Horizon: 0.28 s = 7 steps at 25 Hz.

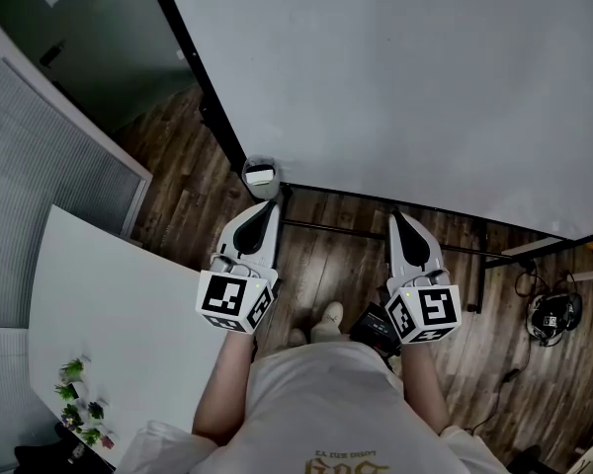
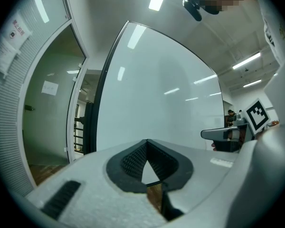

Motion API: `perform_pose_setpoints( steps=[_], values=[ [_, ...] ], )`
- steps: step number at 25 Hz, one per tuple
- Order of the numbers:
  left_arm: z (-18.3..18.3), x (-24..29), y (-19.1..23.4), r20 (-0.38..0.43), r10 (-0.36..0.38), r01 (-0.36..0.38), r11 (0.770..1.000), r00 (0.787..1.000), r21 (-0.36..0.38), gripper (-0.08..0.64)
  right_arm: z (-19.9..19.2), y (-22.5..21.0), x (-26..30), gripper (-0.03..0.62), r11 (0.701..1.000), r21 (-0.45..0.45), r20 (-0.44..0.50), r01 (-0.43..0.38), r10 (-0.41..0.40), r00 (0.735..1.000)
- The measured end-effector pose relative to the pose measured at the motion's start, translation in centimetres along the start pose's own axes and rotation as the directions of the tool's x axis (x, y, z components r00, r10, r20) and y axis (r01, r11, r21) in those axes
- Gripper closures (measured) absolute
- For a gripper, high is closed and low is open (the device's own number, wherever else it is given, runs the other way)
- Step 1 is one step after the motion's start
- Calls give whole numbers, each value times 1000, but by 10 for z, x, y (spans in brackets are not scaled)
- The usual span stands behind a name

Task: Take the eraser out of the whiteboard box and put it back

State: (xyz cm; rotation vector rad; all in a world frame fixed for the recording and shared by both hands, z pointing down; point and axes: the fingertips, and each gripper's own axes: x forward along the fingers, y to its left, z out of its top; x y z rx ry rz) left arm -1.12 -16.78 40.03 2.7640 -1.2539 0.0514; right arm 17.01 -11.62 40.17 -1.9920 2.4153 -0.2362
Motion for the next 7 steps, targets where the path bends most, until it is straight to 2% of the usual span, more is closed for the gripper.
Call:
perform_pose_setpoints(
  steps=[7],
  values=[
    [-5, 1, -5, -2, 20, -20, 1000, 1000, 6, 558, -3, -5, -4, 581, 1000, 0, -1, -7, 7, 1000]
  ],
)
